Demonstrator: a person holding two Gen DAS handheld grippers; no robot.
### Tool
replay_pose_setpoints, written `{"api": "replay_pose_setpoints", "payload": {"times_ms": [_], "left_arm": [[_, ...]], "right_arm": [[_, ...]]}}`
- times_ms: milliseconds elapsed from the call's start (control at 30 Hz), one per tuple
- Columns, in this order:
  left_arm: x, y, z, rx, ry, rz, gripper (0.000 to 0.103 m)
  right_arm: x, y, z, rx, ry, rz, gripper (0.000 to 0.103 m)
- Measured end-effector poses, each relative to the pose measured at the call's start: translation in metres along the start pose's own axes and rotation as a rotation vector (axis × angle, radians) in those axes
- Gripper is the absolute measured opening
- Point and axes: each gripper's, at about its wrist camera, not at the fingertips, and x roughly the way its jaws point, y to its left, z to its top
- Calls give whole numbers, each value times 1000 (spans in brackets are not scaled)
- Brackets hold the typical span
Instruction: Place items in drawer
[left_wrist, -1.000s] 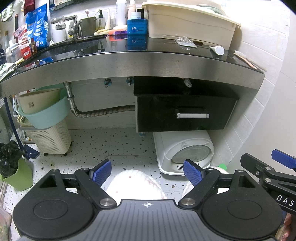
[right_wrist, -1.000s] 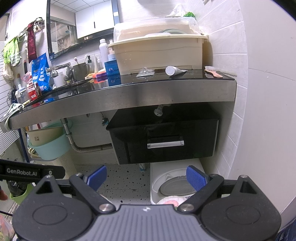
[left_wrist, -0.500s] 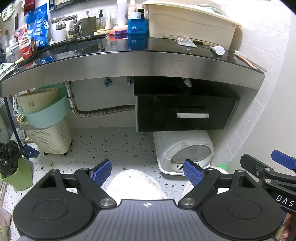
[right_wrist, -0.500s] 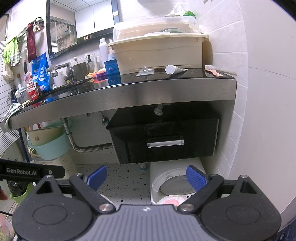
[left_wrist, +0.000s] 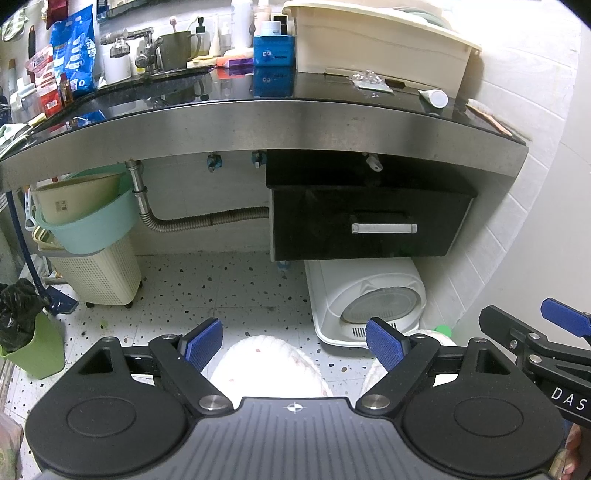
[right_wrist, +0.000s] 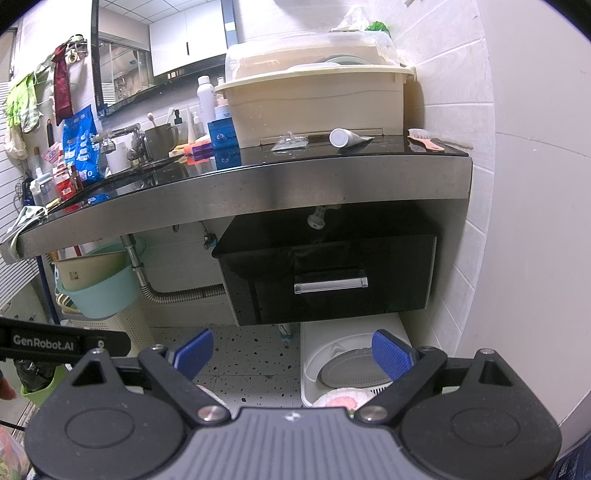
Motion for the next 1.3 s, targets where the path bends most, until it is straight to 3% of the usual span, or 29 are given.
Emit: {"api": "replay_pose_setpoints", "payload": {"times_ms": [600, 1300], "left_arm": [[9, -5, -1, 13, 31, -14, 85], [50, -17, 11, 40, 108, -19, 85]], "right_arm": [[4, -4, -5, 6, 9, -12, 93], [37, -21, -2, -22, 45, -44, 93]]}}
